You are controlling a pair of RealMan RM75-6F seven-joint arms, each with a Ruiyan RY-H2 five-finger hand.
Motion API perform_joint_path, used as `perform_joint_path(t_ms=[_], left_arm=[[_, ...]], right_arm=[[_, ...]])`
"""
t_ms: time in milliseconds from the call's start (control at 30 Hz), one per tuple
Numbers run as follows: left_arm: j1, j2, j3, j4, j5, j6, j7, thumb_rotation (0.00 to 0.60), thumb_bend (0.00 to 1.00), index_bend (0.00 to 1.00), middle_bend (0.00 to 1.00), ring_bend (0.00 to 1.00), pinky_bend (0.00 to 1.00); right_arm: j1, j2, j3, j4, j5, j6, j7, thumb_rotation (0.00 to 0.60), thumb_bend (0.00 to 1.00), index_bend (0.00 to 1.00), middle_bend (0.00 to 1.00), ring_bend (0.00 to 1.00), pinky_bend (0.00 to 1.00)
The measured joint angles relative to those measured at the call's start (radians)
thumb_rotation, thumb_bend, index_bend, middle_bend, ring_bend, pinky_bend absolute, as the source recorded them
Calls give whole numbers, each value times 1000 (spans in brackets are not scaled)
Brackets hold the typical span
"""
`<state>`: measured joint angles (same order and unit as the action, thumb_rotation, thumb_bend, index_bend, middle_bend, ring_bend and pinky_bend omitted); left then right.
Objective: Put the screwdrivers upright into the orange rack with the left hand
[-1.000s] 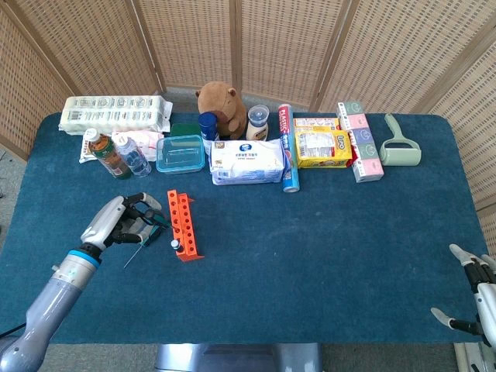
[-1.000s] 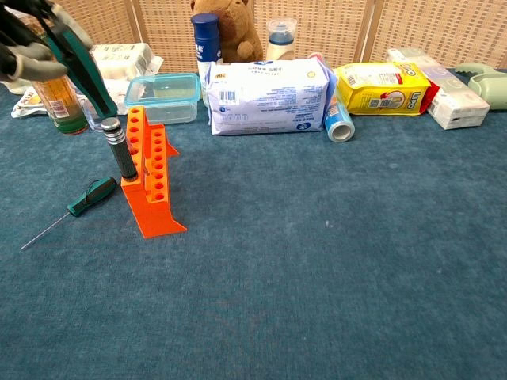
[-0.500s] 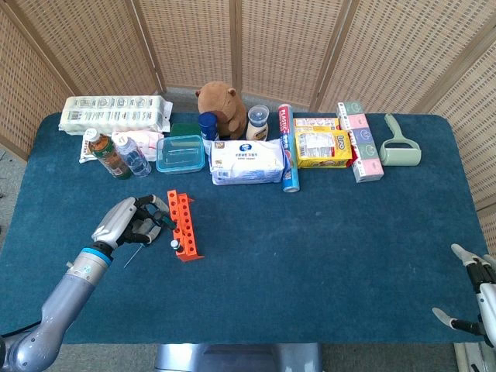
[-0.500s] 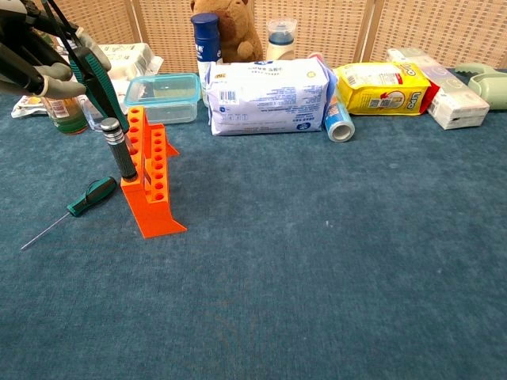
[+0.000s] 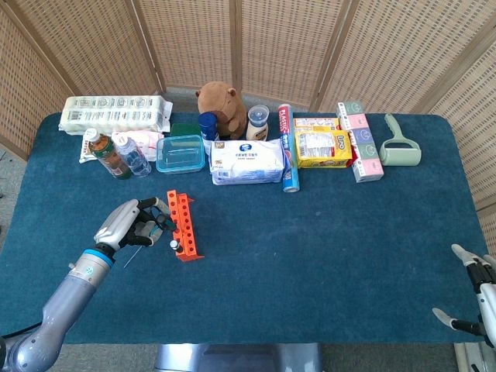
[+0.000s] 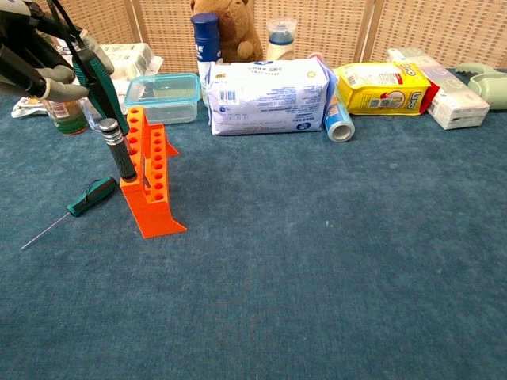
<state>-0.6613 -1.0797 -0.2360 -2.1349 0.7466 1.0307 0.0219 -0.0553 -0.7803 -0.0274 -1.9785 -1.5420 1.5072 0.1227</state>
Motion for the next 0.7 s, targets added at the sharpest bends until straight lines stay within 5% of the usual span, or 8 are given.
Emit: perform_joint_path(t_ms=[267, 700], left_arm=[[7, -10, 12, 4, 26, 38, 36, 600, 276, 306, 900, 995, 1000], [26, 0, 6, -13, 54, 59, 22, 600, 227, 270, 888, 996, 1000]], right_arm=[[0, 0, 0, 0, 0, -1, -2, 600, 0, 67, 155, 155, 44], [-1, 2, 0, -1, 0, 2, 2, 600, 0, 67, 156, 155, 43]])
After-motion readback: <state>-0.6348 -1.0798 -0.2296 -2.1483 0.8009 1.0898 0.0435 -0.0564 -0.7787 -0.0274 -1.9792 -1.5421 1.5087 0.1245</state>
